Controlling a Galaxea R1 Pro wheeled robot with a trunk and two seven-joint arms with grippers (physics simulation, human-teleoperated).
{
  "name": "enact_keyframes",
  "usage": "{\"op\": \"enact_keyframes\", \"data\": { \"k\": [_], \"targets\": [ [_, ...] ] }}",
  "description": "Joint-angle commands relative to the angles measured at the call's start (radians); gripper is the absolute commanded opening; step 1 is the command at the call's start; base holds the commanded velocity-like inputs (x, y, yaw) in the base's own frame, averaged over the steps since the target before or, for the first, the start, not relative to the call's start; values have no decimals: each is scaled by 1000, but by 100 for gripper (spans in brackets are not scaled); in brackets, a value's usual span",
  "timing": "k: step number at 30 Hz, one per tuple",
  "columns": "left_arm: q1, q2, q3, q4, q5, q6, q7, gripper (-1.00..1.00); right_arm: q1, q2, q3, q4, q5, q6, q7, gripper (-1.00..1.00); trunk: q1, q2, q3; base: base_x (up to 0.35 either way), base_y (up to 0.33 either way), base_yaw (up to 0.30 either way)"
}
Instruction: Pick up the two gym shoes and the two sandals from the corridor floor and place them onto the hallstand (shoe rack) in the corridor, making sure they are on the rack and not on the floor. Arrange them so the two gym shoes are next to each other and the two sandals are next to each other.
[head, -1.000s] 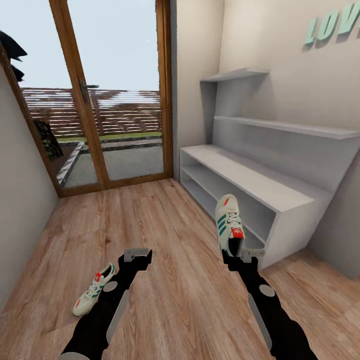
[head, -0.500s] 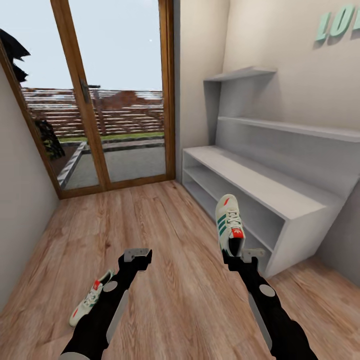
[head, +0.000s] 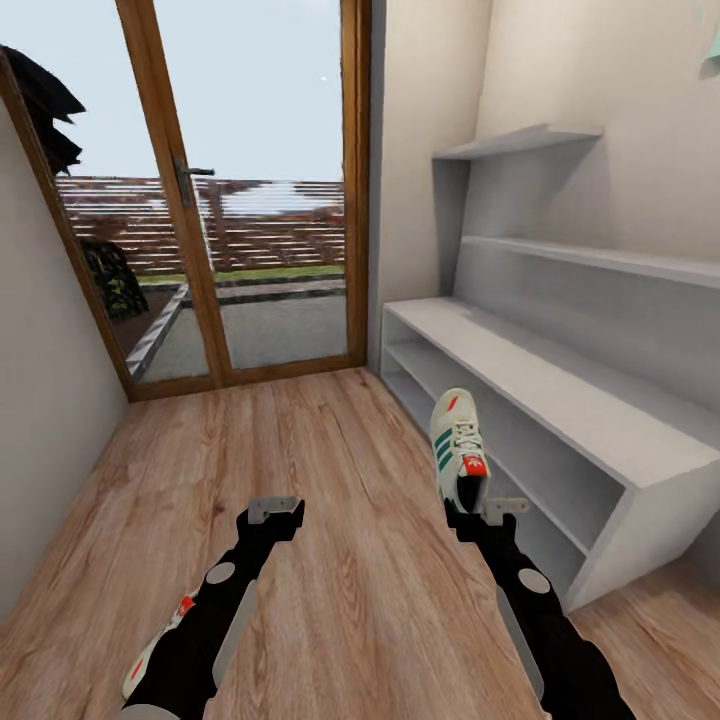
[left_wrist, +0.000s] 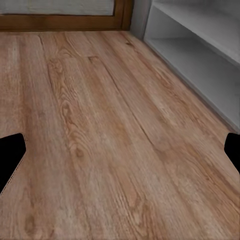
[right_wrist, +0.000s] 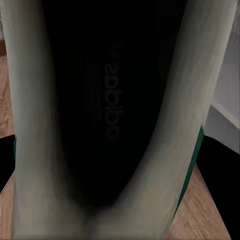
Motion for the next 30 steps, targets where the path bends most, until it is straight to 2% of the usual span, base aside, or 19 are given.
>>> {"op": "enact_keyframes", "data": {
  "k": [1, 30],
  "targets": [
    [0, 0, 0, -1, 5, 6, 0, 100, 0, 0, -1, -2, 0, 6, 2, -100, 0, 0, -1, 320, -200, 285],
    [0, 0, 0, -2, 5, 6, 2, 100, 0, 0, -1, -2, 0, 6, 2, -100, 0, 0, -1, 287, -266, 290]
  ]
}}
